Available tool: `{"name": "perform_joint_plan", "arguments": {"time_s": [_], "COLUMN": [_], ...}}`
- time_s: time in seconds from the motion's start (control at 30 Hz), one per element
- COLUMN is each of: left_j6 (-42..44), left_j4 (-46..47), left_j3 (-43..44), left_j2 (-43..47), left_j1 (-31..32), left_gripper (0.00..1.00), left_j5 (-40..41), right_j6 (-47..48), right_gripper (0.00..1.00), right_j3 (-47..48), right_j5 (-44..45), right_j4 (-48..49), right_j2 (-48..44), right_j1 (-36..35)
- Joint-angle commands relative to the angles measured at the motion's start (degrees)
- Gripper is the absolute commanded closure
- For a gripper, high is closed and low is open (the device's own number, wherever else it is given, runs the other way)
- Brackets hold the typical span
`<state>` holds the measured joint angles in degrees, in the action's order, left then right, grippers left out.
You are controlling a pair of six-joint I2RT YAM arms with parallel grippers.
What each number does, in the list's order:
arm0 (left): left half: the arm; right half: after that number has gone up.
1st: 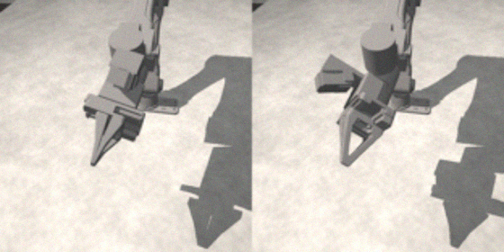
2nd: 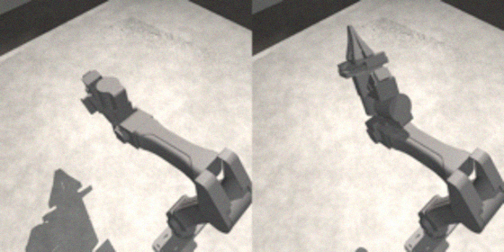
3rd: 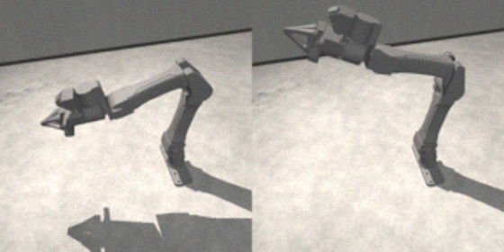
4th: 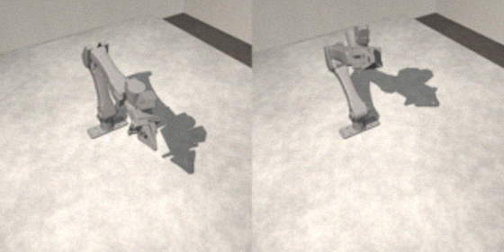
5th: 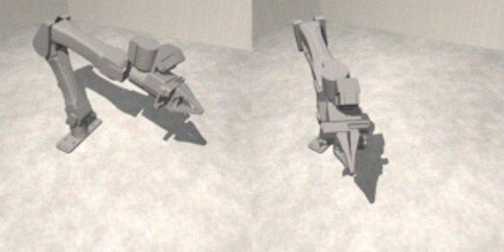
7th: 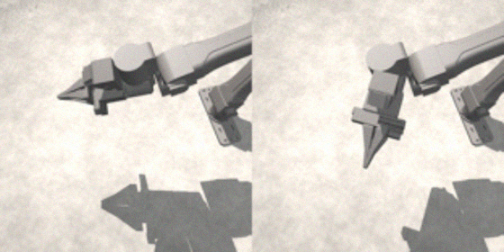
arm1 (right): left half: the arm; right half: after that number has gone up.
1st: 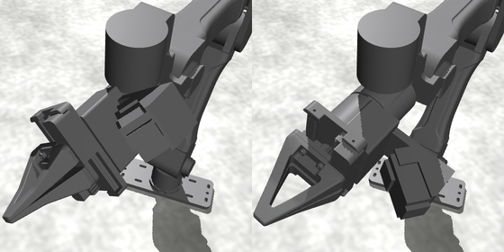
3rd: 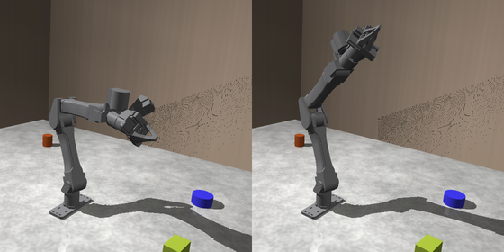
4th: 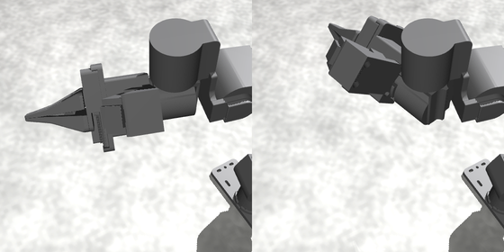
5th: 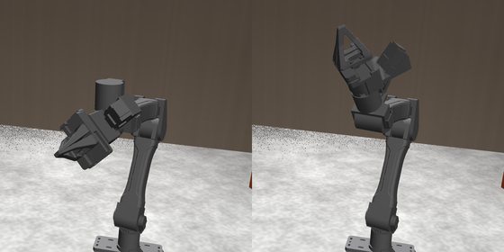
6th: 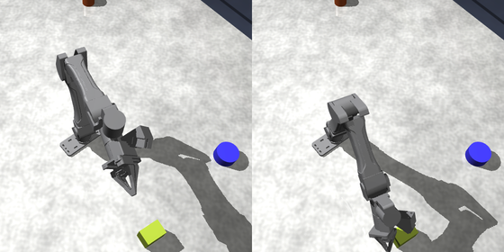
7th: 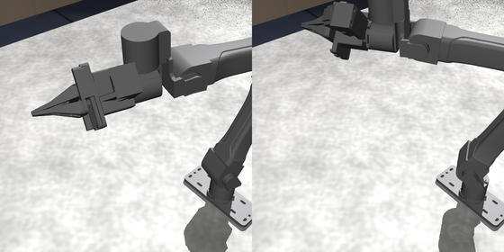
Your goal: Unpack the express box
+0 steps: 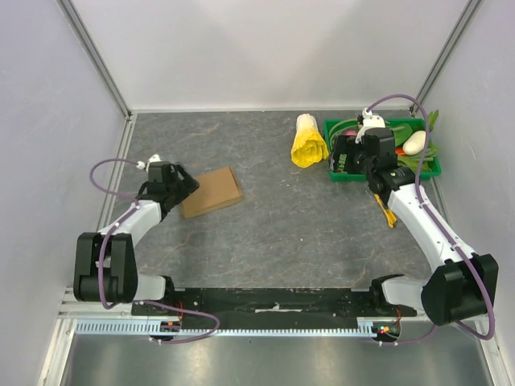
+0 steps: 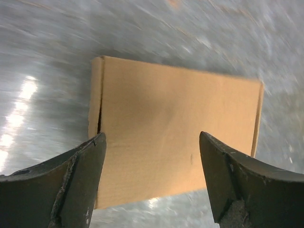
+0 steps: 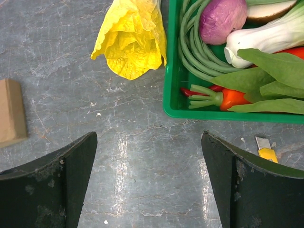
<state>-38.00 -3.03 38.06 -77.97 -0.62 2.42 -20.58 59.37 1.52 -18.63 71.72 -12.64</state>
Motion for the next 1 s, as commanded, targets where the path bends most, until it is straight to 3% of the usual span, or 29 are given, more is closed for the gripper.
{"name": "perform_joint_plan", "arguments": {"time_s": [0.0,0.23,0.5,0.7,0.97], "left_j6": [-0.3,5.4,2.3,2.2,1.3], "left_j4": [1.5,-3.0,-0.6,9.4,9.2], "left_j3": [-0.9,5.3,2.2,-2.0,-1.2], "left_j2": [0.1,3.5,2.0,-0.2,-4.7], "left_j1": [5.2,5.1,4.7,4.4,4.2], "left_gripper": [0.15,0.14,0.13,0.13,0.14], "left_j5": [-3.9,3.4,8.8,3.7,-4.9], "right_j6": [-0.5,-0.3,4.1,4.6,2.2], "right_gripper": [0.02,0.02,0.04,0.08,0.12], "right_j3": [-0.5,-2.0,-1.0,7.5,16.6], "right_j5": [0.8,-1.4,-1.1,-1.4,-5.6], "right_j4": [2.3,6.2,17.7,24.4,29.5], "right_j2": [-1.2,-0.5,10.4,26.1,40.5], "right_j1": [-0.3,-2.9,-17.8,-25.3,-29.4]}}
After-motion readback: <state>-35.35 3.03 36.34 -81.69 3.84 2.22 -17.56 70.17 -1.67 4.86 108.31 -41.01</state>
